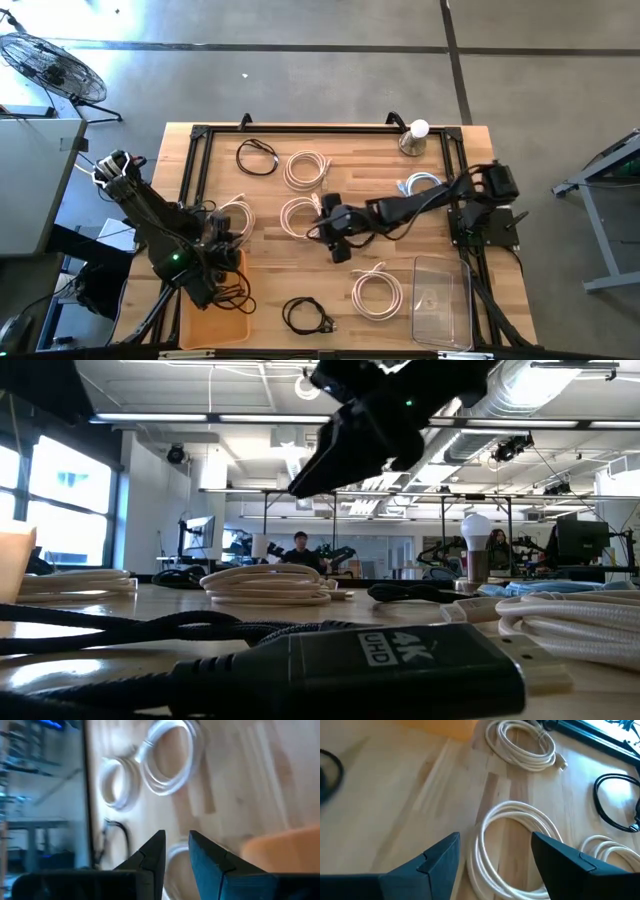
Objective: Sort HDMI cables
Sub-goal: Put the white HDMI cable into the transparent bin
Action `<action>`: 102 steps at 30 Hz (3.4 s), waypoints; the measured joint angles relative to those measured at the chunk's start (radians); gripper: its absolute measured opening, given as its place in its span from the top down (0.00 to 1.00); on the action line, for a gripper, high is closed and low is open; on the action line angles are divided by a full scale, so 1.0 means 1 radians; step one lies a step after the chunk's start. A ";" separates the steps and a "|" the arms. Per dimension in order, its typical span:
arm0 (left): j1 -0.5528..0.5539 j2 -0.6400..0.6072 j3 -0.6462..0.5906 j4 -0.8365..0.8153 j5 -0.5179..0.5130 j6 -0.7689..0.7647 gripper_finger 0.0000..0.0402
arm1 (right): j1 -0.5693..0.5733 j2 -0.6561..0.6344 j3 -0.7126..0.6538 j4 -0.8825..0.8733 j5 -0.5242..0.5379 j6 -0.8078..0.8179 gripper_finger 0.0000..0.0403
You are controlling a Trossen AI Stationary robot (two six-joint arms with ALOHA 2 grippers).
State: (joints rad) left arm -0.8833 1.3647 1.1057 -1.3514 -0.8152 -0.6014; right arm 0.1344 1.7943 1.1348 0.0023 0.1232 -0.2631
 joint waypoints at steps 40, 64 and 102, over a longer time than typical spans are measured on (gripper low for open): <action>0.168 0.000 -0.085 0.181 -0.065 0.193 0.80 | 0.029 0.021 0.225 -0.380 0.470 -0.086 0.42; 0.787 0.019 -0.135 0.805 0.823 0.960 0.80 | 0.196 -0.095 0.226 -0.627 0.475 0.162 0.42; 0.864 0.256 -0.131 0.968 0.805 0.839 0.44 | 0.209 -0.095 0.226 -0.758 0.470 0.176 0.42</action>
State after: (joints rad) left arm -0.0196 1.6207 0.9749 -0.3837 -0.0099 0.2379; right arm 0.3431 1.6997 1.3605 -0.7555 0.5936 -0.0869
